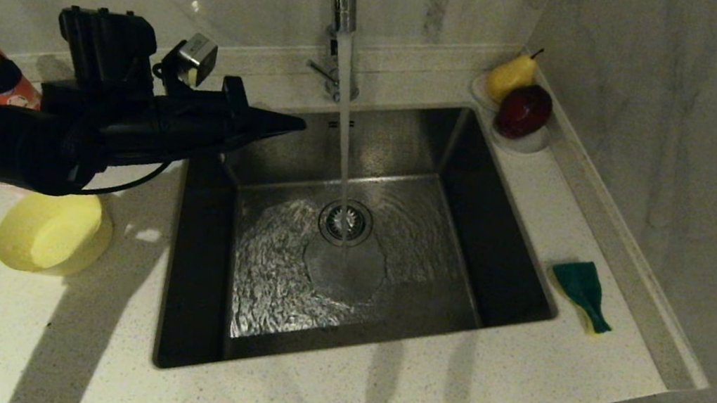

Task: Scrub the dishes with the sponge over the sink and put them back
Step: Turn off the faucet

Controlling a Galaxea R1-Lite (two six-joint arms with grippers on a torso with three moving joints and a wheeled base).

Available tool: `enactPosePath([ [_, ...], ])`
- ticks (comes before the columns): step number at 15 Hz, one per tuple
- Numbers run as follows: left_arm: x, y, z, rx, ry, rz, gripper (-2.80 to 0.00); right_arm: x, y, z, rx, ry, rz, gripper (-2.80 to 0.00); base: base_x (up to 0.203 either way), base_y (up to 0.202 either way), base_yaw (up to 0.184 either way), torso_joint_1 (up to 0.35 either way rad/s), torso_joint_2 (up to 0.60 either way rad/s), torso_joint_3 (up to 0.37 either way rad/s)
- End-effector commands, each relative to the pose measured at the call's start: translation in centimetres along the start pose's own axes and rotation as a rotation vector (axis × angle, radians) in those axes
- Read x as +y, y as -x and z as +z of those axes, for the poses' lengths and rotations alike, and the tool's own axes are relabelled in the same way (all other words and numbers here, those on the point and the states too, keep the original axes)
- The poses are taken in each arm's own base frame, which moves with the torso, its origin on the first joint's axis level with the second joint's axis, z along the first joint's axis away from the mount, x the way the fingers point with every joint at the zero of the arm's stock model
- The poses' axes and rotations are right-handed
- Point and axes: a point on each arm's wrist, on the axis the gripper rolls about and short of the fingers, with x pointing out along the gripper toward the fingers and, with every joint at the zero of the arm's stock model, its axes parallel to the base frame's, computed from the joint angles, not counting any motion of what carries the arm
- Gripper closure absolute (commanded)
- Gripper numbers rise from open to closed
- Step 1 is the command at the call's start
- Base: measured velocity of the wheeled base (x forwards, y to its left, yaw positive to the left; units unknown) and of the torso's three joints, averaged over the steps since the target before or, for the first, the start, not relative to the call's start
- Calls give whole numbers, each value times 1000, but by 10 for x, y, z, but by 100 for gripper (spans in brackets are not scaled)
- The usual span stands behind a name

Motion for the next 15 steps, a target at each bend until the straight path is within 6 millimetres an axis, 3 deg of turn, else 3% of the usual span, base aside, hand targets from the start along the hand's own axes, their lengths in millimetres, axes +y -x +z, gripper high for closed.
enactPosePath([
  [1, 9, -8, 1, -13, 5, -18, 0, 0, 0, 0, 2, 1, -1, 0, 0, 0, 0, 0, 0, 0],
  [15, 18, -36, 32, -128, 5, -53, 0, 0, 0, 0, 2, 1, 1, 0, 0, 0, 0, 0, 0, 0],
])
